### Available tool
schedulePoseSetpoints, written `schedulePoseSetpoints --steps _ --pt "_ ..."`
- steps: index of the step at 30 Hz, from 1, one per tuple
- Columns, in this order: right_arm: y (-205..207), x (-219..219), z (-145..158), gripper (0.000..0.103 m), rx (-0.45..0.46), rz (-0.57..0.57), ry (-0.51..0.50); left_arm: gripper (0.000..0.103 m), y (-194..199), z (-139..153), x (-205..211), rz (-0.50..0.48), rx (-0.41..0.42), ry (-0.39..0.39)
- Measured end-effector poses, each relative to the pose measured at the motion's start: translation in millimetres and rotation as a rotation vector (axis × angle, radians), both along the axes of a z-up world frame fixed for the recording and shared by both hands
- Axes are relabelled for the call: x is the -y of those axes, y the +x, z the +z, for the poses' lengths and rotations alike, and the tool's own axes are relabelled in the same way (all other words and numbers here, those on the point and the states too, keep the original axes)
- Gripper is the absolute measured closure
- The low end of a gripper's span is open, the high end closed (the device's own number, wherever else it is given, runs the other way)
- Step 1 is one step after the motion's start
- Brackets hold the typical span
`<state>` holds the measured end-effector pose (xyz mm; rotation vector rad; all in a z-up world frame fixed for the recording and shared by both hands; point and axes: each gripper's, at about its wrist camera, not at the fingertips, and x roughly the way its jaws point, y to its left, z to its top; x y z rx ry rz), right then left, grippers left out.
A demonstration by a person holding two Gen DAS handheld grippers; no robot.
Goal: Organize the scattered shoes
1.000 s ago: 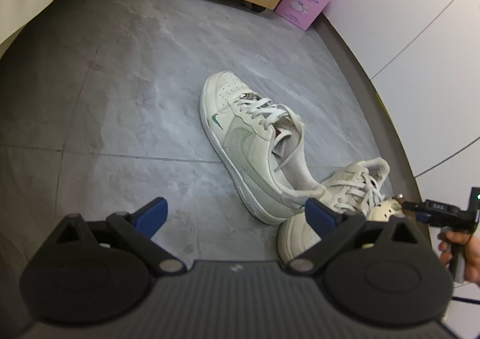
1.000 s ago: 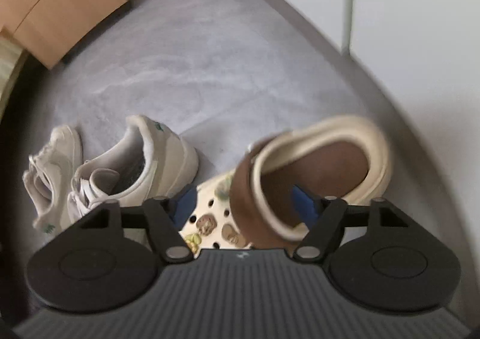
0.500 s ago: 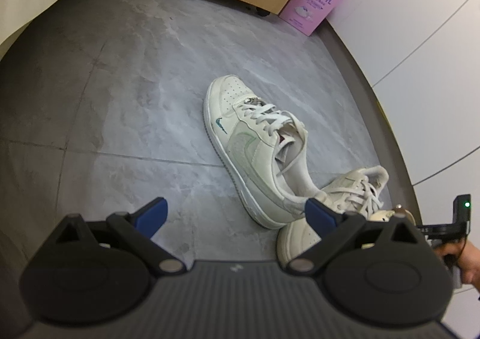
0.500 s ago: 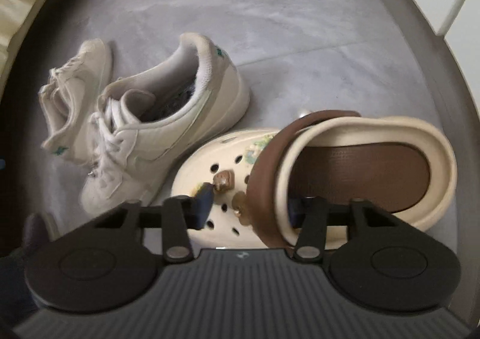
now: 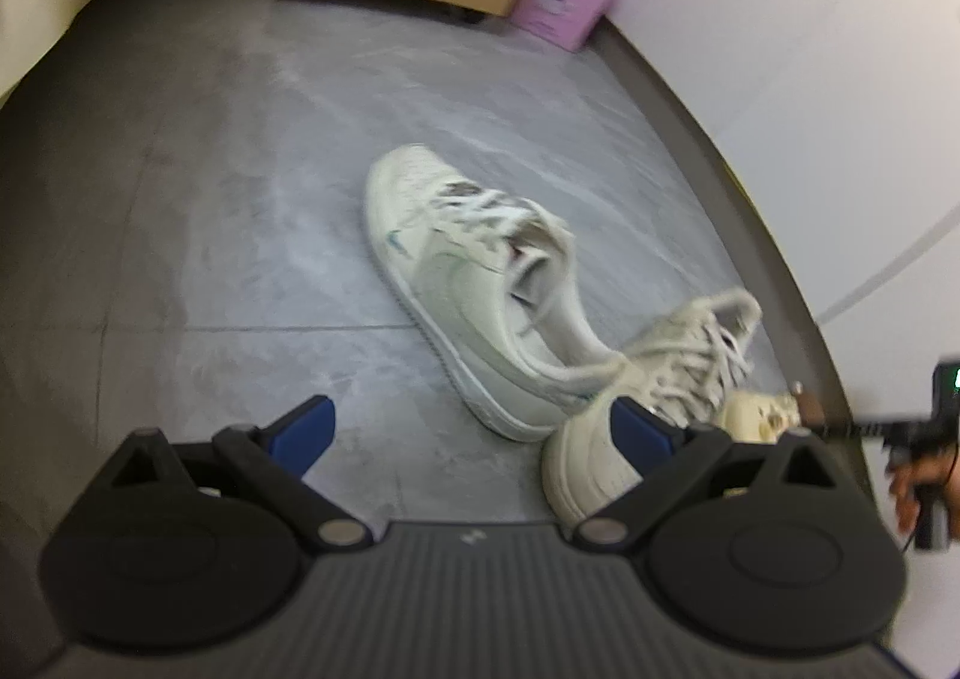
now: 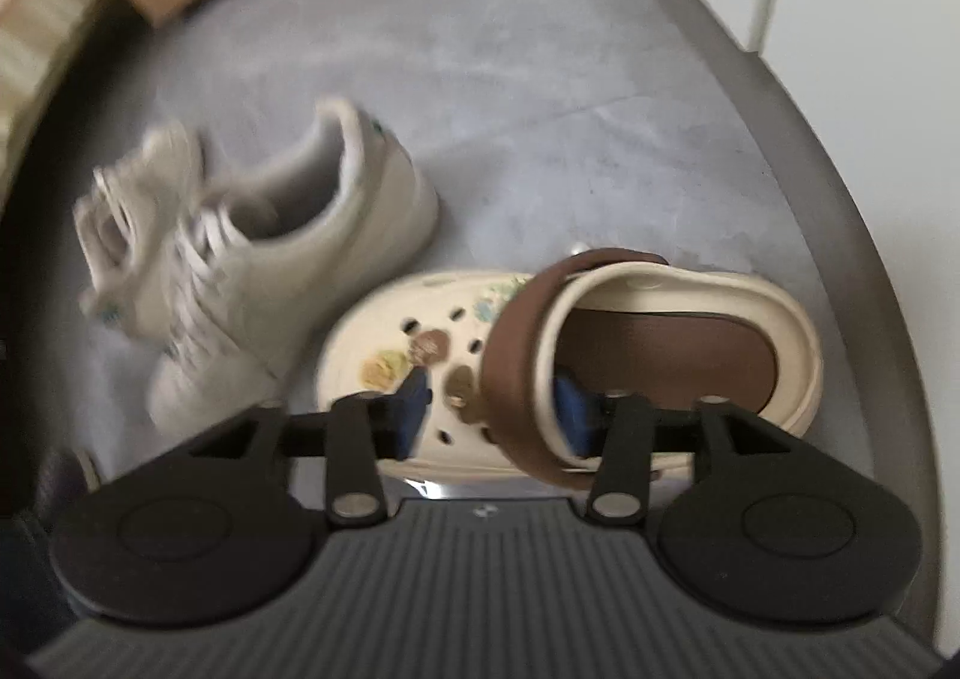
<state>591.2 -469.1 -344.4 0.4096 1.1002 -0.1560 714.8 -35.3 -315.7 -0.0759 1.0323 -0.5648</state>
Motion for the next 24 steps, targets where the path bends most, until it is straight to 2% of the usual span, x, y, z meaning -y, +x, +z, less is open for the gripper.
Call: schedulePoseSetpoints --steps 3,6,9,12,15,18,19,20,21,22,24 --pt "-15.6 -15.9 13.0 0.043 0.083 -0.042 -0.050 0.004 -17.0 0.5 22.4 -0.109 0.046 0.046" --pt "-42.9 -47.4 21.7 0.042 0.224 -0.110 0.022 0.004 -34.6 -1.1 42.9 -0.218 0.083 0.086" --pt "-52.1 -76.5 15.5 0.042 0.258 -0.101 0.100 0.003 -47.1 -2.8 55.6 -0.284 0.095 0.101" --pt "-53.4 -106.6 6.9 0.042 0.268 -0.027 0.154 0.004 -54.9 -3.9 61.1 -0.311 0.110 0.123" --pt "-56.8 -129.6 9.0 0.042 0.270 0.053 0.139 0.003 -57.2 -2.6 60.6 -0.302 0.136 0.138" --pt "-55.1 -140.0 8.1 0.041 0.279 0.084 0.119 0.003 -59.7 -6.2 64.0 -0.308 0.143 0.149" --pt "-56.0 -142.7 8.0 0.039 0.289 0.083 0.126 0.003 -62.1 -8.0 68.0 -0.324 0.153 0.159" --pt "-57.7 -145.5 8.4 0.026 0.300 0.081 0.135 0.003 -64.5 -9.7 72.2 -0.339 0.163 0.170" --pt "-59.7 -147.6 8.6 0.008 0.320 0.071 0.142 0.003 -66.8 -10.4 76.6 -0.356 0.172 0.183" --pt "-59.6 -149.2 7.7 0.003 0.331 0.068 0.145 0.003 -68.6 -8.8 79.7 -0.369 0.179 0.190" --pt "-58.6 -152.0 5.6 0.000 0.351 0.065 0.150 0.003 -73.2 -6.6 83.7 -0.408 0.188 0.167"
